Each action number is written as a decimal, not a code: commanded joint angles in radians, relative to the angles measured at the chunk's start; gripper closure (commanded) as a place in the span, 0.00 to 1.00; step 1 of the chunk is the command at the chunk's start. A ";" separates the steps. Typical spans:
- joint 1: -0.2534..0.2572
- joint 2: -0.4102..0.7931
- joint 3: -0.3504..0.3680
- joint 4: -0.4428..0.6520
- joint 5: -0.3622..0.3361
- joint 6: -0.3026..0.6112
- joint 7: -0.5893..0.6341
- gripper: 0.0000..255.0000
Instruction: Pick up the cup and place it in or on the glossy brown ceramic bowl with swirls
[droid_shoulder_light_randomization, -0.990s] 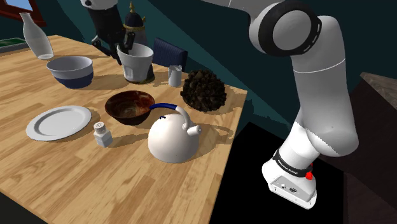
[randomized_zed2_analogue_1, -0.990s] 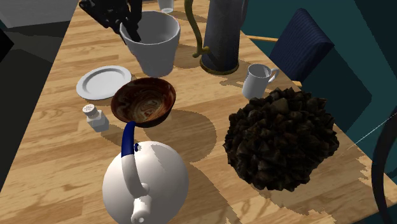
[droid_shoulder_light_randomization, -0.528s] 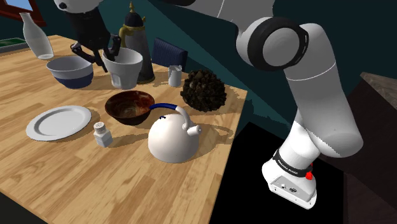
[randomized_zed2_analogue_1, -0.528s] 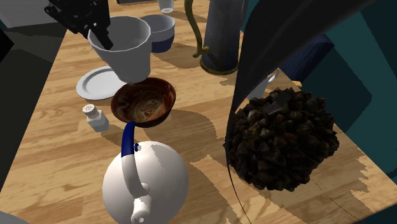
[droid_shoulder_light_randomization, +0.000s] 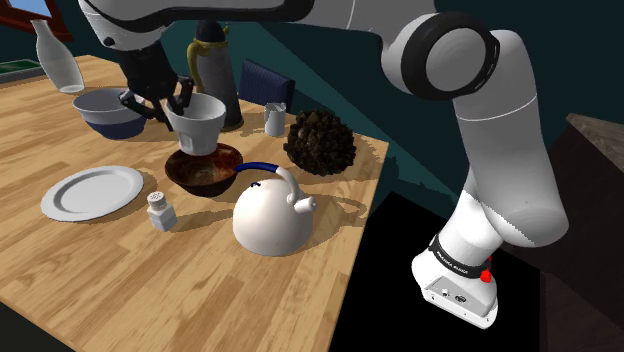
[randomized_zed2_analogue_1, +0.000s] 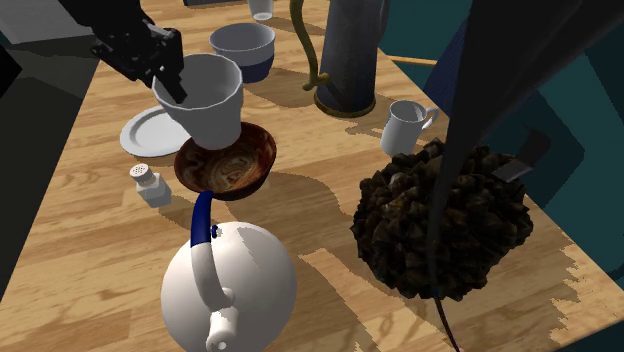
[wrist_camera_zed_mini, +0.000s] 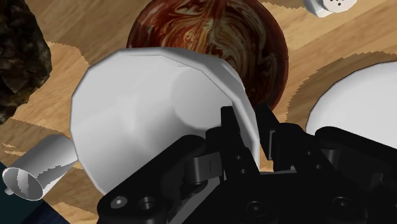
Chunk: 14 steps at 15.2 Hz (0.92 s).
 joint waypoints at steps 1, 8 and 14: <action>-0.009 -0.014 0.002 -0.052 0.002 0.037 0.008 1.00; -0.024 -0.026 0.003 -0.155 0.002 0.125 0.028 1.00; -0.024 -0.026 0.003 -0.155 0.002 0.125 0.028 1.00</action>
